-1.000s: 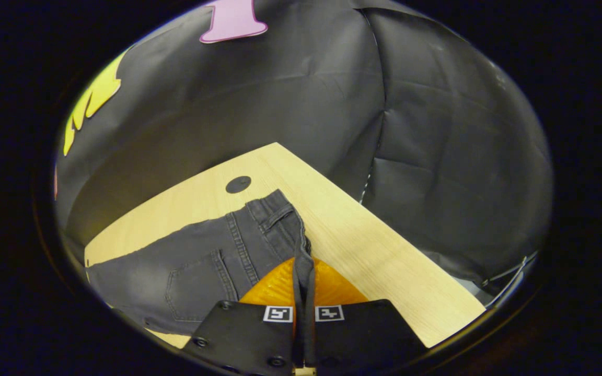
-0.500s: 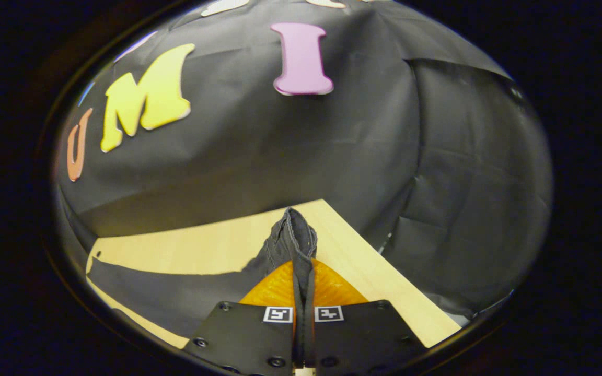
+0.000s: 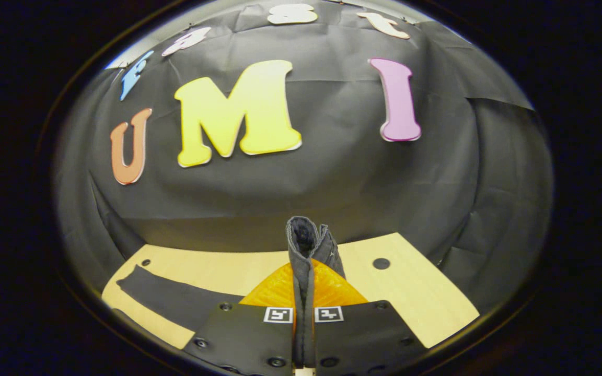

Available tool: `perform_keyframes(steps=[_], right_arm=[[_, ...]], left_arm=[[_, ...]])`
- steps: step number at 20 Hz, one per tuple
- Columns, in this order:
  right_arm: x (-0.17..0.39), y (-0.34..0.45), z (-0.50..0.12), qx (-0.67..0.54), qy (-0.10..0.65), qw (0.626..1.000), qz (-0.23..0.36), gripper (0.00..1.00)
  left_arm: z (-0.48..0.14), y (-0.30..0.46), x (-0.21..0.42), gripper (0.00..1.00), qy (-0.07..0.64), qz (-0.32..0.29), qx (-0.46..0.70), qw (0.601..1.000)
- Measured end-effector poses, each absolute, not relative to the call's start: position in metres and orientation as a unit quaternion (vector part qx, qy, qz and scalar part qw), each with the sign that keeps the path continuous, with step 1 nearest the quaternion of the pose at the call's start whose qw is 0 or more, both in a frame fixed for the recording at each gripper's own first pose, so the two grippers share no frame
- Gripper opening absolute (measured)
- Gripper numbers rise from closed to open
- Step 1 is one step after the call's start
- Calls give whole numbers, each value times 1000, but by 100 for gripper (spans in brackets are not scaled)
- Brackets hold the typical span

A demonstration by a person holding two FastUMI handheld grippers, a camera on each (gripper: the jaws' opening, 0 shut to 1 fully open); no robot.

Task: Grasp the waist and the cuffs of the jeans and fold them to make the two legs overlap; first hold the waist and fold one-third of the jeans toward the cuffs, then hold the cuffs and fold the remaining one-third in the same direction to finish folding.

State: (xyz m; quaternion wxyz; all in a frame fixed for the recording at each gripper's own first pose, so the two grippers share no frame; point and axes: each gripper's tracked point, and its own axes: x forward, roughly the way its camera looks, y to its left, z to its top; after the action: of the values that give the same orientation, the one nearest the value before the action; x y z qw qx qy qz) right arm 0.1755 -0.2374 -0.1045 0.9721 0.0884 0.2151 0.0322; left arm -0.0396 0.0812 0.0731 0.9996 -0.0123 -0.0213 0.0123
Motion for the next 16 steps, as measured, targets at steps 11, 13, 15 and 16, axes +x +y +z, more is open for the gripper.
perform_keyframes(steps=[11, 13, 15, 16], right_arm=[[179, -229, -126, 94, 258, 956, 99, 1], [180, -228, -127, 89, 263, 954, 111, 1], [178, -227, -131, 78, 274, 951, 122, 1], [178, -226, -130, 75, 279, 949, 128, 0]], left_arm=[[51, 139, -59, 98, 0, 69, -30, 997], [52, 150, -62, 98, 0, 82, -31, 996], [49, 161, -67, 98, 2, 95, -34, 995], [49, 166, -72, 98, 2, 101, -36, 994]])
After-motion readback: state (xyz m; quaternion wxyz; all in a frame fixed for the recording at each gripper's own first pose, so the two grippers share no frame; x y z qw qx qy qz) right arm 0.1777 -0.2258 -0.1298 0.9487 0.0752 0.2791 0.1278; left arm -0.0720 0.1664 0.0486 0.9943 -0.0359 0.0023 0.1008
